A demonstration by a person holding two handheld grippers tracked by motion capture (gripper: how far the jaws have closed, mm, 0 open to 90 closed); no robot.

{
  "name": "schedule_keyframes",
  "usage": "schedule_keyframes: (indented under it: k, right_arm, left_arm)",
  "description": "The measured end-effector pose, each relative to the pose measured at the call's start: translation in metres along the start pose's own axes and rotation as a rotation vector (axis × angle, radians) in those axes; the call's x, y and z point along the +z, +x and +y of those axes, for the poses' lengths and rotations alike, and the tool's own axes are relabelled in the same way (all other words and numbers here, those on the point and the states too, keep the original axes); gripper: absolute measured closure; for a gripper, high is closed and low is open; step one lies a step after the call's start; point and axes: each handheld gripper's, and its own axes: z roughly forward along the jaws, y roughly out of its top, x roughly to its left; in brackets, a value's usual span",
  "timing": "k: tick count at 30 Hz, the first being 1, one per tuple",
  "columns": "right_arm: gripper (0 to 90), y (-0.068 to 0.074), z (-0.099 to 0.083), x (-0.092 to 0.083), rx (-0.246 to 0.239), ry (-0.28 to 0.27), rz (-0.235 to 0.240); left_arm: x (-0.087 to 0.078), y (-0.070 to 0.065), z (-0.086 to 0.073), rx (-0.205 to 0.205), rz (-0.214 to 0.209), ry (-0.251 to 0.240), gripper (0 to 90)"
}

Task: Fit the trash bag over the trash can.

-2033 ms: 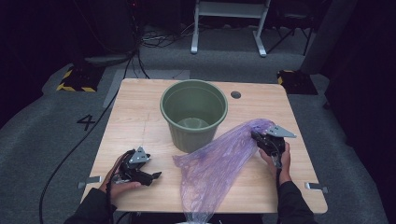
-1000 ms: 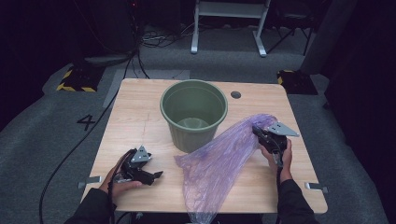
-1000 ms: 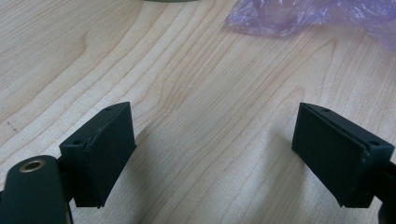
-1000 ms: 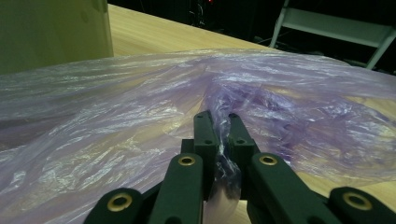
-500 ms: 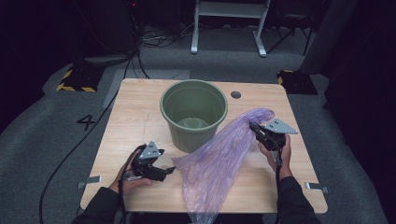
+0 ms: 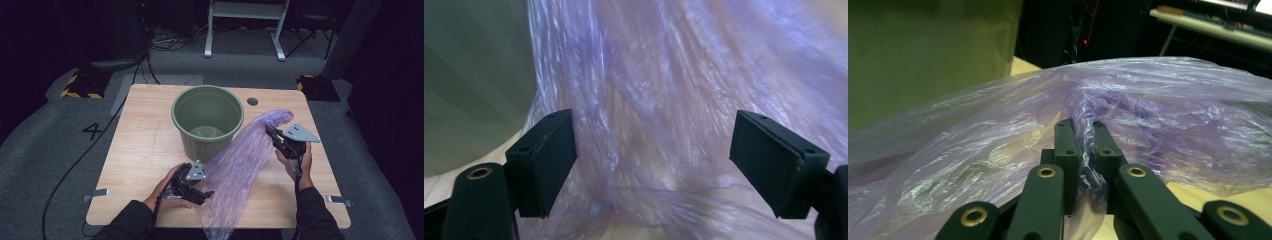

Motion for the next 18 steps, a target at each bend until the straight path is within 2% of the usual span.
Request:
schedule_keyframes:
  k: [5, 9, 11, 15, 18]
  right_arm:
    - [85.5, 0.001, 0.012, 0.000, -0.007, -0.032, 0.023]
    - [85.5, 0.003, 0.019, 0.001, -0.026, -0.047, 0.035]
    - [85.5, 0.003, 0.021, 0.002, -0.030, -0.049, 0.042]
    - [85.5, 0.002, 0.025, 0.001, -0.025, -0.066, 0.047]
    - [85.5, 0.003, 0.030, -0.002, -0.031, -0.089, 0.056]
  left_arm:
    - [0.010, 0.005, 0.000, -0.014, 0.045, 0.010, 22.4]
    - [0.019, 0.005, 0.004, -0.001, 0.080, 0.026, 25.2]
    - [0.022, 0.008, 0.003, 0.002, 0.067, 0.024, 27.1]
    - [0.024, 0.009, 0.005, 0.008, 0.106, 0.004, 31.2]
    - [0.025, 0.011, 0.006, 0.001, 0.110, 0.004, 30.7]
